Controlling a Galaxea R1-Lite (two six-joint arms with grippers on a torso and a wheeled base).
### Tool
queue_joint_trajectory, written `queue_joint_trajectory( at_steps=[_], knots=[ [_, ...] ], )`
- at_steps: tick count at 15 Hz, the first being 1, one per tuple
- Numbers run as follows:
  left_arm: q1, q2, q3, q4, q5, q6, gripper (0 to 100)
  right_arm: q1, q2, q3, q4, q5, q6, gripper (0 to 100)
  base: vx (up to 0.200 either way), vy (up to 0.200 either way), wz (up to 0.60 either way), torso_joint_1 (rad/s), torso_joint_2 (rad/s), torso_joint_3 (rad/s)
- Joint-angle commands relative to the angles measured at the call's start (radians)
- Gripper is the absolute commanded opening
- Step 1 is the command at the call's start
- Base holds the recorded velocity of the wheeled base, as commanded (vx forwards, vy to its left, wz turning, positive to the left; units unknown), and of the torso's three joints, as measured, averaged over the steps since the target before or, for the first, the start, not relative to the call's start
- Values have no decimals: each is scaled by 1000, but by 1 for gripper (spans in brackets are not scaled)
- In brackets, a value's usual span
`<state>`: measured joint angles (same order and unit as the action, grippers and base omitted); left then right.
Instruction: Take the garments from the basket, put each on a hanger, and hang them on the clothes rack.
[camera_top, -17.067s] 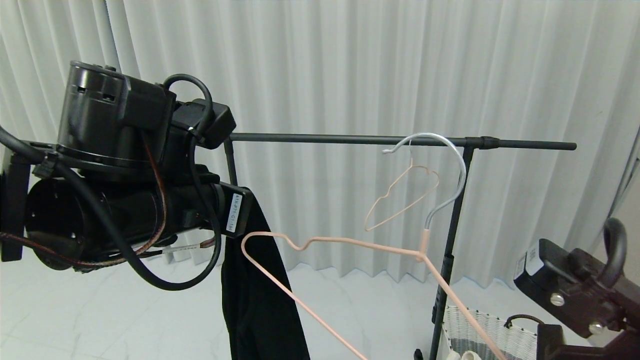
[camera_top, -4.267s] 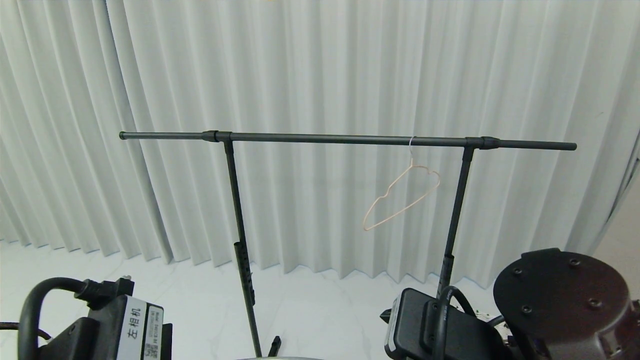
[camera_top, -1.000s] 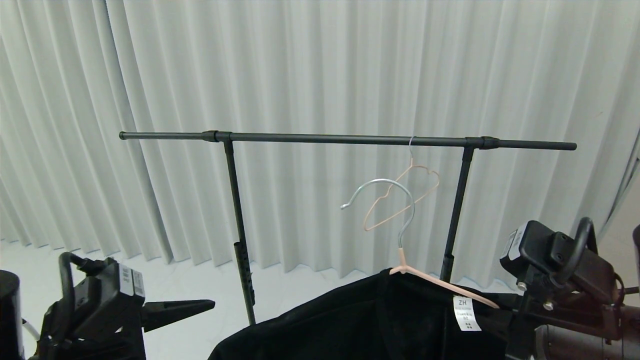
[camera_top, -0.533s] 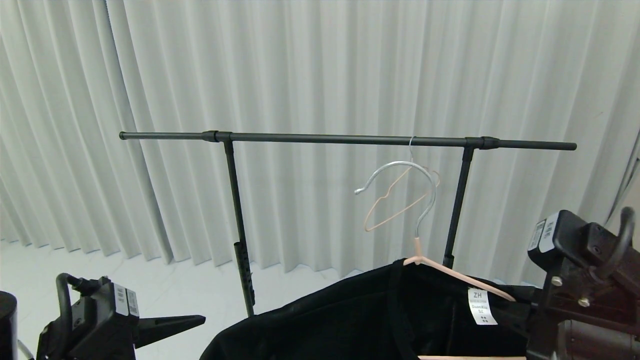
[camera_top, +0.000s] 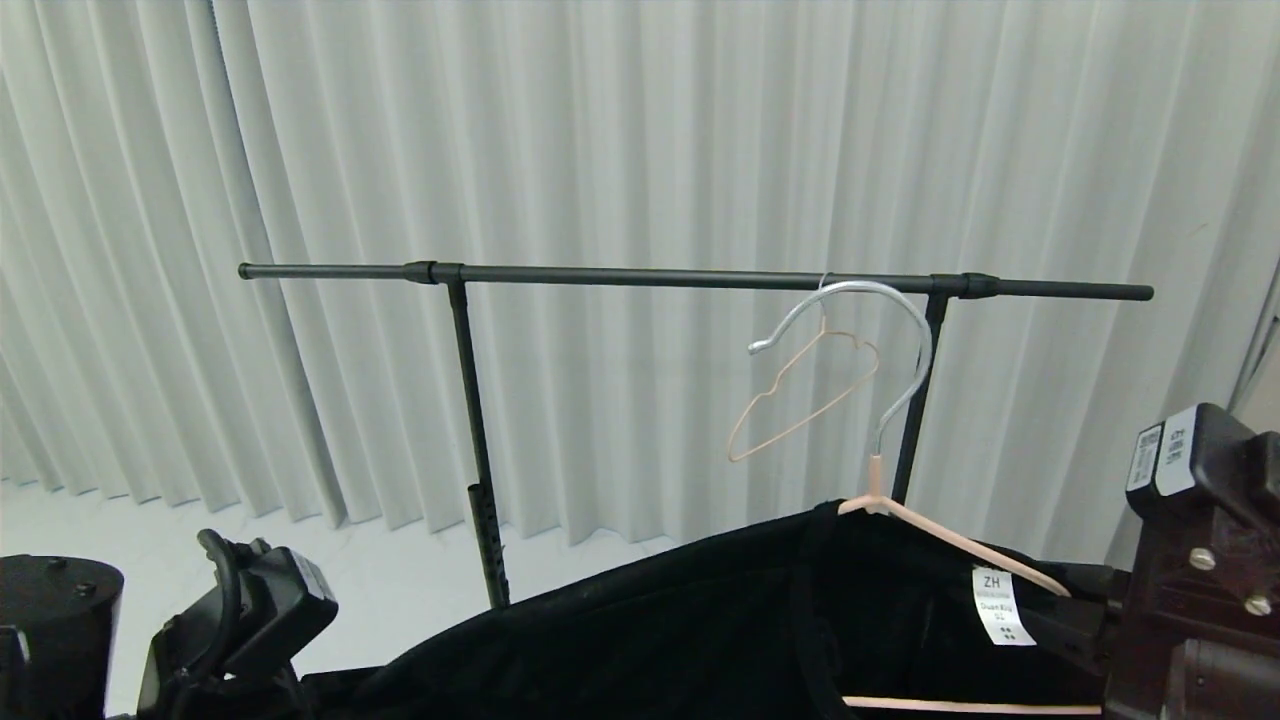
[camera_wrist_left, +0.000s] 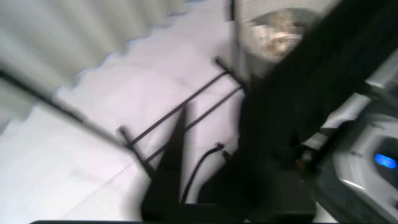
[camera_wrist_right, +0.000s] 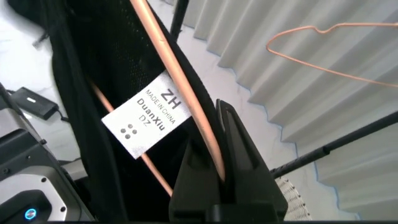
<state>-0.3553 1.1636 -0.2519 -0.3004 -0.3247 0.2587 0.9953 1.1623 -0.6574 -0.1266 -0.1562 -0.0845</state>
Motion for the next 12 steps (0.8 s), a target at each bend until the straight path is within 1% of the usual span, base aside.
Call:
queue_joint_trajectory(
  at_steps=[1,3,4,8,10,12],
  knots=[
    [82,21,-10,0,44,1,0,-46,-13,7,4,0,2,0,0,0,0,0,0,0],
    [136,21,-17,0,47,-1,0,-98,-18,2,1,1,2,0,0,0,0,0,0,0],
    [145,21,-23,0,47,-4,0,-107,-18,2,-2,1,3,0,0,0,0,0,0,0],
    [141,18,-63,0,47,-1,0,-110,-13,4,-2,0,3,0,0,0,0,0,0,0],
    [139,18,-109,0,49,2,0,-144,-13,7,-2,-2,3,0,0,0,0,0,0,0],
    [139,18,-113,0,49,4,0,-162,-18,9,1,-2,3,0,0,0,0,0,0,0]
  ],
)
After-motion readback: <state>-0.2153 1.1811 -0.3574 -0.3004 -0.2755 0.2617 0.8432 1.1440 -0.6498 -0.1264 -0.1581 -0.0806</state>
